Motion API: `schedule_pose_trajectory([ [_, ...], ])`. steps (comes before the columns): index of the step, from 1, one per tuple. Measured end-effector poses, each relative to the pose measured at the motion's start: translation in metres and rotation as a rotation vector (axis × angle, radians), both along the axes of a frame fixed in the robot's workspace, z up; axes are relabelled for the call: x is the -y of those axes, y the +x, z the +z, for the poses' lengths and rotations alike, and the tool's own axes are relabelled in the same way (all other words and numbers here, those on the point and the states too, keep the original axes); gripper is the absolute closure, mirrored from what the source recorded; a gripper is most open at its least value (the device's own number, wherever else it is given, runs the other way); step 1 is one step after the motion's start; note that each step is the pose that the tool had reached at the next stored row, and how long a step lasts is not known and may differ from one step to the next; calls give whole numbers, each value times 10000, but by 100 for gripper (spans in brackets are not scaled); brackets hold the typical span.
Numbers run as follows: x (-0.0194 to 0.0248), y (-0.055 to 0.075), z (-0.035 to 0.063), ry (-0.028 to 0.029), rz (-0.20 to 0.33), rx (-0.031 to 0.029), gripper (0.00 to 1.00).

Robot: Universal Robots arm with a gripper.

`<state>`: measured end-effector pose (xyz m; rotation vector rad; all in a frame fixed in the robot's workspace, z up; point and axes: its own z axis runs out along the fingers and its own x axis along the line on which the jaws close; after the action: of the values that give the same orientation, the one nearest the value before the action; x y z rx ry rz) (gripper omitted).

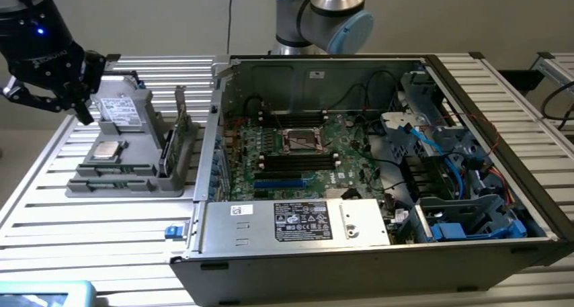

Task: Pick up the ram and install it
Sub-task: 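Pick up the ram and move it above insertion slot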

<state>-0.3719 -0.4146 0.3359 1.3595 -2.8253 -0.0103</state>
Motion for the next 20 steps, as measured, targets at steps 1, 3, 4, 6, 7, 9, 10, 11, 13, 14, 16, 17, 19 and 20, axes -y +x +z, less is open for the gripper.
schedule_pose_trajectory([
  [1,0,0,0,-1,180,11,89],
  [3,0,0,-1,-1,539,35,89],
  [4,0,0,-2,0,725,46,89],
  [6,0,0,-2,-1,1090,64,89],
  [7,0,0,-2,-1,1275,75,89],
  [9,0,0,-3,-1,1641,102,89],
  [10,0,0,-3,-1,1820,112,89],
  [11,0,0,-3,0,2001,118,89],
  [13,0,0,-4,1,2360,126,89],
  [14,0,0,-4,2,2540,128,89],
  [16,0,0,-4,4,2911,132,89],
  [17,0,0,-4,5,3095,134,89],
  [19,0,0,-4,6,3444,136,89],
  [20,0,0,-4,7,3640,137,89],
])
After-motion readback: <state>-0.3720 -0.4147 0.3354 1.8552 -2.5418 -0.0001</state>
